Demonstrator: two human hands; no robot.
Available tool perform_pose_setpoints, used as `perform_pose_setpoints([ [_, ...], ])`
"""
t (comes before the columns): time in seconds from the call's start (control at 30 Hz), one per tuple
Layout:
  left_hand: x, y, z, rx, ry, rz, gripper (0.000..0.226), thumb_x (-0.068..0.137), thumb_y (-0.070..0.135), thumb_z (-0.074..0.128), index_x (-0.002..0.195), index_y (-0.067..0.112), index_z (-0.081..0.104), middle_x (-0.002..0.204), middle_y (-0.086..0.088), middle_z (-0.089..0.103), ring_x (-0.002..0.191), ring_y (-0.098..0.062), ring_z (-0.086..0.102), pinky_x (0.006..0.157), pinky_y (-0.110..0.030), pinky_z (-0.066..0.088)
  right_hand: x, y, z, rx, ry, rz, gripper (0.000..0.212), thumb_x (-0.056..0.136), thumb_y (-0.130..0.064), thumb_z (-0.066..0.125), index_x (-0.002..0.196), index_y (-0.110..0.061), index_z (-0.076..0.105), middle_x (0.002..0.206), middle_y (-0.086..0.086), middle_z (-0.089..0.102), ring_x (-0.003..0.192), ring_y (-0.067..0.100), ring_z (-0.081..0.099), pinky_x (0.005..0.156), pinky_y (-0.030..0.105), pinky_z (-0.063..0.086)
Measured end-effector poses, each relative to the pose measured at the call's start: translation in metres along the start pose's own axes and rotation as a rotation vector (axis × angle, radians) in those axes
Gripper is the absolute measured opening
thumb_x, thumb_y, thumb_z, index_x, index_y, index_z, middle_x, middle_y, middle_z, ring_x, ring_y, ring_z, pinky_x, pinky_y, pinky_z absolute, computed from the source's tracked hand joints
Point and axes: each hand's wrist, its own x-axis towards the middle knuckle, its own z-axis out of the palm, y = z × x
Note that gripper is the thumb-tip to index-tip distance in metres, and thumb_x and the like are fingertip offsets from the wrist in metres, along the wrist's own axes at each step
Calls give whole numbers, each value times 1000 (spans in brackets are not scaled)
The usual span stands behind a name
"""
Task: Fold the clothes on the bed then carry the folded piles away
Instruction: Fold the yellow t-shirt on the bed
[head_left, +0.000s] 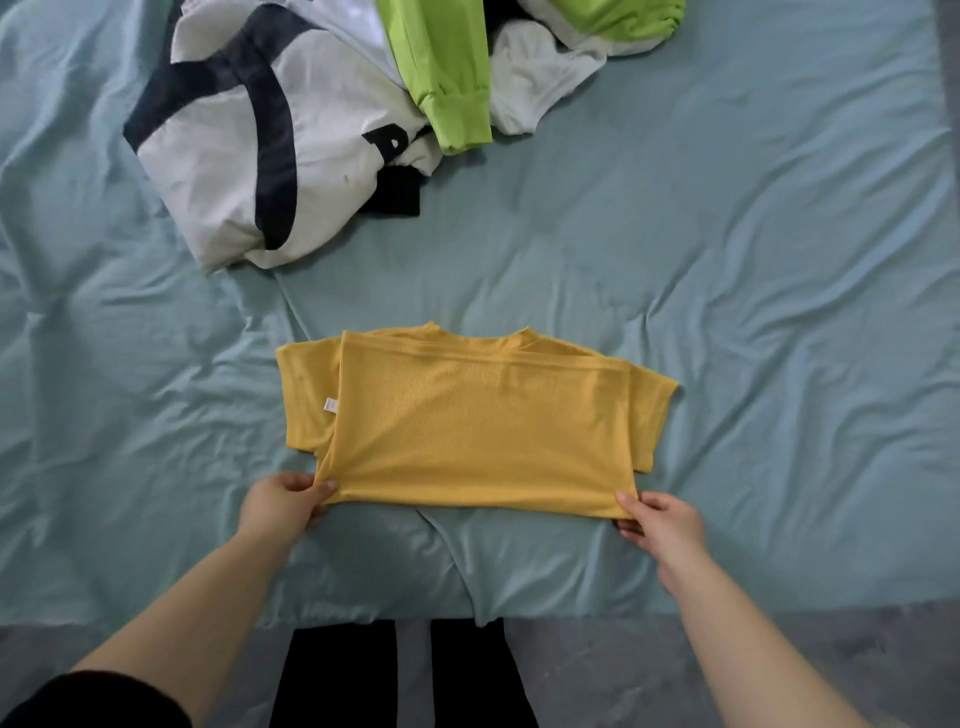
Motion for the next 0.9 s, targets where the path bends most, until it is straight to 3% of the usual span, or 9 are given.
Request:
perform_pose_setpoints([
  [0.1, -8, 3, 8, 221, 145, 74, 25, 76, 26, 77, 89, 12, 61, 86, -5, 65, 72, -22, 59, 67, -37, 48, -1, 7, -2, -74, -9, -23, 21, 83, -13, 74, 100, -4, 64, 85, 9, 65, 70, 16, 61, 51, 21, 54],
  [0.2, -26, 22, 28, 330, 269, 155, 32, 75, 29, 73, 93, 18, 49, 93, -2, 55, 68, -16, 52, 58, -32, 36, 0, 3, -1, -69, -1, -71, 16, 80, -23, 77, 86, -11, 68, 87, 10, 70, 79, 19, 63, 67, 33, 53],
  [0.33, -59, 58, 95, 243, -26, 283, 16, 82, 21, 68, 91, 18, 56, 82, 5, 57, 67, -7, 50, 54, -22, 36, 5, -12, 1, 115, 70, -97, 21, 80, -24, 77, 92, -9, 70, 86, 9, 71, 80, 22, 66, 72, 34, 54],
  [0.43, -87, 85, 159, 223, -328, 391, 16, 85, 14, 65, 102, 15, 63, 92, -2, 67, 83, -17, 62, 72, -27, 50, 12, -20, 7, 289, 53, -14, 20, 80, -23, 77, 93, -10, 67, 94, 12, 71, 87, 26, 67, 78, 38, 56],
  [0.5, -102, 103, 196, 245, -458, 456, 22, 88, 13, 60, 109, 15, 65, 100, -4, 70, 88, -18, 63, 76, -25, 49, 15, -22, 12, 337, 54, 7, 24, 80, -20, 78, 96, -6, 67, 94, 15, 71, 87, 27, 66, 81, 41, 55],
  [0.6, -114, 130, 239, 265, -561, 541, 32, 88, 9, 56, 119, 14, 62, 108, -4, 70, 98, -18, 64, 85, -24, 51, 15, -23, 16, 402, 30, 0, 24, 80, -9, 76, 99, 0, 65, 81, 13, 67, 64, 19, 63, 54, 24, 53],
  [0.67, -114, 146, 261, 299, -521, 585, 36, 88, 9, 53, 124, 14, 60, 113, -6, 69, 104, -24, 63, 92, -35, 51, 16, -21, 15, 437, 8, -4, 22, 80, -6, 75, 98, -1, 63, 77, 12, 65, 56, 13, 60, 48, 21, 48],
  [0.77, -108, 163, 278, 445, -358, 697, 44, 87, 11, 53, 131, 18, 53, 123, -6, 60, 103, -24, 61, 86, -32, 51, 17, -15, 13, 421, -27, -17, 16, 81, -5, 73, 94, 0, 65, 77, 11, 66, 64, 17, 59, 55, 24, 49],
  [0.9, -97, 170, 272, 713, -39, 916, 44, 83, 23, 63, 125, 22, 48, 126, -5, 47, 112, -28, 52, 83, -35, 42, 20, -11, 12, 432, -32, -8, 8, 84, -3, 69, 78, -6, 64, 66, 5, 61, 57, 13, 55, 46, 16, 46],
])
